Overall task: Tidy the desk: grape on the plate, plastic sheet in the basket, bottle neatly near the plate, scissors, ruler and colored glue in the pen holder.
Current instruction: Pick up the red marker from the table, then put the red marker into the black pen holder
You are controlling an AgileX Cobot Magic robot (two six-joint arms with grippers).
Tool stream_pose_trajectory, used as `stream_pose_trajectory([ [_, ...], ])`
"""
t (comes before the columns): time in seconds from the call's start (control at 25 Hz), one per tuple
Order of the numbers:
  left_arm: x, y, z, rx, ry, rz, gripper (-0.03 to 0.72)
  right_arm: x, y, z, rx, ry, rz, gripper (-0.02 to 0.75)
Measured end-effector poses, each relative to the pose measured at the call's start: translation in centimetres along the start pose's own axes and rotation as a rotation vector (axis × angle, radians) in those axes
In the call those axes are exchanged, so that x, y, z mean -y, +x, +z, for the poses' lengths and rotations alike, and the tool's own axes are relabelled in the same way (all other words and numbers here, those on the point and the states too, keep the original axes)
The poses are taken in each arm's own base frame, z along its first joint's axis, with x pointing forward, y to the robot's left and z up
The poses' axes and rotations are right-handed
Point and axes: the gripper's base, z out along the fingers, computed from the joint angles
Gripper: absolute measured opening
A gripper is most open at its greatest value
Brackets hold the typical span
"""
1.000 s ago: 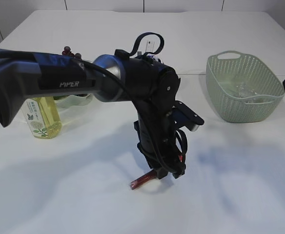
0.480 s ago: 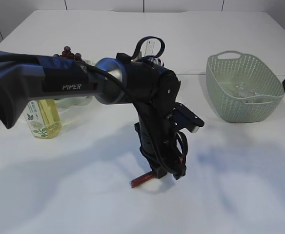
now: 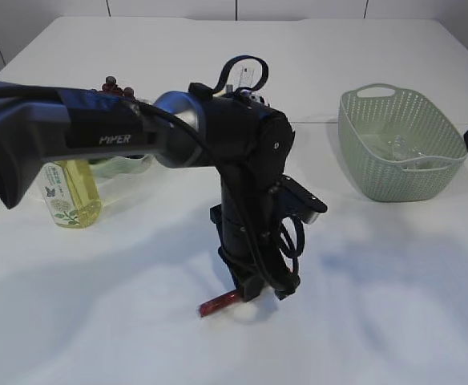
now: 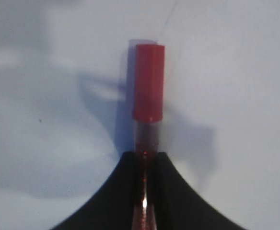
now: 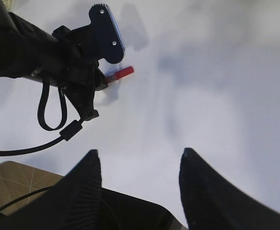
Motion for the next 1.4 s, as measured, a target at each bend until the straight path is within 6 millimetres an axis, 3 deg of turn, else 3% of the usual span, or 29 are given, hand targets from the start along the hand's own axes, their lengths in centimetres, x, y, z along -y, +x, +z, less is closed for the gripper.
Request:
stream_pose_trajectory([
  [0.36,-1.5,1.5,-5.1,0.039,0.086,-0.139,0.065,0.0,0.0,0.0,0.000,-0.002,-0.003,0.418],
  [0.56,-0.8,3.9,-7.2,0.132,0.082,-0.187,0.065,0.0,0.0,0.0,0.000,-0.002,-0.011,0.418],
  [0.68,-0.4,6.1,-7.5,0.234,0.059,-0.220,0.065,0.0,0.0,0.0,0.000,-0.002,-0.017,0.418],
  [0.8,-0.2,7.8,-7.9,0.399,0.031,-0.250,0.065,0.0,0.0,0.0,0.000,-0.002,-0.021,0.418],
  [0.96,-0.4,8.4,-8.9,0.657,-0.022,-0.276,0.064,0.0,0.0,0.0,0.000,-0.002,-0.021,0.417],
  [1.2,-1.8,6.3,-11.9,1.100,-0.125,-0.297,0.064,-0.1,0.0,0.0,-0.001,-0.003,-0.031,0.417],
  [1.4,-4.7,5.5,-13.6,1.355,-0.223,-0.352,0.064,-0.1,0.0,0.0,-0.001,-0.004,-0.035,0.418],
])
